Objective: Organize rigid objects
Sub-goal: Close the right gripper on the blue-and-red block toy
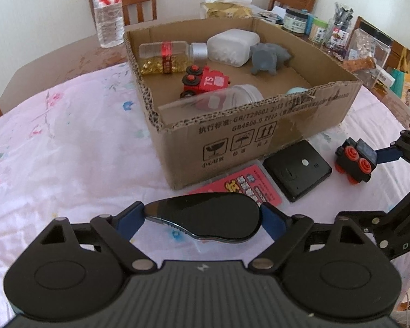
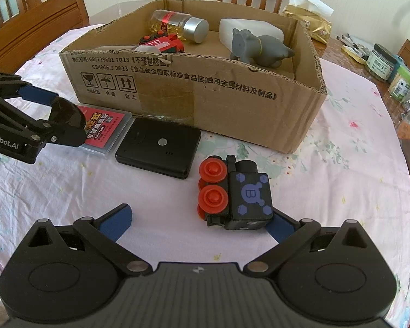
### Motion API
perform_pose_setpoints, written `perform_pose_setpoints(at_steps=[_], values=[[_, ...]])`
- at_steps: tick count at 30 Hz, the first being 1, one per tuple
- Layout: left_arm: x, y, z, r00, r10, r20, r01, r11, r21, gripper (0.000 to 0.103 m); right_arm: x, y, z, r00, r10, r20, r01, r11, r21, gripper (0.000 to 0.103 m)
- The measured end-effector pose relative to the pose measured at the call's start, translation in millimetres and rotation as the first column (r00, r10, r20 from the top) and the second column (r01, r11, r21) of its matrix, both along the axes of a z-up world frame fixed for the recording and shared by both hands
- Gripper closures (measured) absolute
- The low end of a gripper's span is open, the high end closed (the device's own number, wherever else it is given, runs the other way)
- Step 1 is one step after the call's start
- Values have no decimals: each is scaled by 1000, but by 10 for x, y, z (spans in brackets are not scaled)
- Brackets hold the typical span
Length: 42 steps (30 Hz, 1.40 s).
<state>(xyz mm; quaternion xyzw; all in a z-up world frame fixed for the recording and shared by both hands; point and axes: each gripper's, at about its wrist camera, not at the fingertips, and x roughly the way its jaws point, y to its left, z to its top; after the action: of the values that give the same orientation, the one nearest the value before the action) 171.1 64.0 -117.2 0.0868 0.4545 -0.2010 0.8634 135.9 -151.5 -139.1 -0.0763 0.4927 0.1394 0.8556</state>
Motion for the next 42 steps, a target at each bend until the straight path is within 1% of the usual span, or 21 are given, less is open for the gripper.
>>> perform_pose_setpoints(at_steps=[5,10,17,22,29,34,36,38,42], values=[[-85,0,26,999,43,-17,-43,999,1,13,61,-18,0,999,46,-5,-46,999,1,0],[-222,-23,37,995,88,-40,-88,996,7,13,131,-37,-9,998,68,1,-68,998,5,0],[-379,-75,-49,982,173,-78,-172,985,24,13,134,-56,-8,997,79,7,-79,997,6,0],[-422,-117,-74,977,209,-52,-206,977,56,12,112,-125,-13,996,84,15,-84,996,8,0],[-435,-139,-89,967,253,-40,-251,967,53,10,160,-138,-40,996,75,45,-75,997,16,0],[-456,-143,-89,960,278,-38,-276,960,54,9,237,-120,-24,997,73,15,-73,997,1,0],[-458,-146,-86,959,281,-39,-279,959,54,9,227,-129,-13,997,78,15,-78,997,4,4],[-458,-140,-83,959,282,-40,-279,959,55,8,210,-136,7,996,82,19,-82,997,5,12],[-461,-120,-82,958,285,-43,-283,958,57,8,185,-151,50,996,83,24,-83,997,-4,22]])
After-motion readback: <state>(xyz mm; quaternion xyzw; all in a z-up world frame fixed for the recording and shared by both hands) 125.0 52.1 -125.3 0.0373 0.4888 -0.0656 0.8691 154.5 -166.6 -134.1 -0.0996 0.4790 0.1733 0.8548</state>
